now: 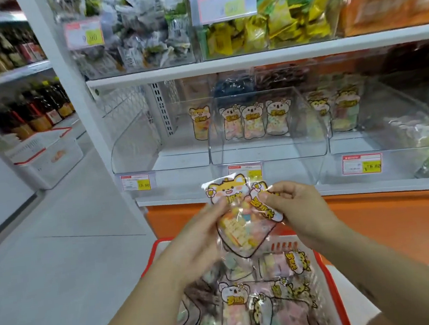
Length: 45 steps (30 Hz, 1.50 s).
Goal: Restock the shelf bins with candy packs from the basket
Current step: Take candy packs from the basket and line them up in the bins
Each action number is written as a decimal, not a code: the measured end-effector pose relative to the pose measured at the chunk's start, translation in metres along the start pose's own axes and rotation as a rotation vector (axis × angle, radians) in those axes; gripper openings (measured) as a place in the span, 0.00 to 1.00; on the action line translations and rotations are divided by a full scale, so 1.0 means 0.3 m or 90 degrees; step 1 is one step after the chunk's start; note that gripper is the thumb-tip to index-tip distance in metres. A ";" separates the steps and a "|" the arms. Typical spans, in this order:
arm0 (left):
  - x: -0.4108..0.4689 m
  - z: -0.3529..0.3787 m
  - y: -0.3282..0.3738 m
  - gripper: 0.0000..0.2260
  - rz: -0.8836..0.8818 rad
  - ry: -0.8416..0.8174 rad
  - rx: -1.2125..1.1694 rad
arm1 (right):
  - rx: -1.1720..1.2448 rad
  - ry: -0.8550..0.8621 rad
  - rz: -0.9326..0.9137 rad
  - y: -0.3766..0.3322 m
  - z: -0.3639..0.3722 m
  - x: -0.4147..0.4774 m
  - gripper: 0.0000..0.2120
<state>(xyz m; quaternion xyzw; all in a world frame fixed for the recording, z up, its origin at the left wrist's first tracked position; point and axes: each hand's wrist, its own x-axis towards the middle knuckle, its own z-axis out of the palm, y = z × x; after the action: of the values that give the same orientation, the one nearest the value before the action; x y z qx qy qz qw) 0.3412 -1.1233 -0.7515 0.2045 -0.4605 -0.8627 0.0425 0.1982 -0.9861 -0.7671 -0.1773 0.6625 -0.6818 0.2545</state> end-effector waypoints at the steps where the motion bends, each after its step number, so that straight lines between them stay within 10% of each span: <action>1: 0.001 0.014 -0.023 0.17 -0.015 0.027 0.086 | -0.034 0.018 -0.011 -0.003 0.001 0.001 0.14; 11: 0.004 -0.012 -0.047 0.12 0.044 0.040 0.471 | -0.404 -0.078 -0.349 -0.096 0.027 -0.059 0.04; 15: -0.034 -0.041 -0.054 0.30 -0.001 0.005 0.554 | -0.440 -0.163 -0.211 -0.103 0.027 -0.028 0.04; 23: -0.088 0.027 -0.059 0.11 0.092 0.101 0.505 | -0.389 -0.144 -0.139 -0.147 0.054 -0.045 0.16; 28: -0.087 0.032 -0.042 0.16 0.166 0.119 0.485 | -0.300 -0.123 -0.113 -0.148 0.064 -0.038 0.18; 33: -0.081 0.014 -0.014 0.14 0.153 0.073 0.397 | -0.074 -0.149 0.014 -0.142 0.056 -0.028 0.40; 39: -0.074 0.001 0.047 0.10 0.227 0.154 0.432 | -0.071 -0.285 -0.006 -0.159 0.090 -0.058 0.13; 45: -0.070 -0.043 0.163 0.12 0.296 0.201 0.512 | -0.143 -0.211 -0.105 -0.214 0.215 0.014 0.12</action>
<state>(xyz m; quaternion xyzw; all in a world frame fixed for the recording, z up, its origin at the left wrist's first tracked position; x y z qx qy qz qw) 0.3598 -1.1557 -0.7116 0.2251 -0.7787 -0.5423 0.2210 0.2248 -1.0414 -0.6998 -0.3681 0.6669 -0.5835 0.2816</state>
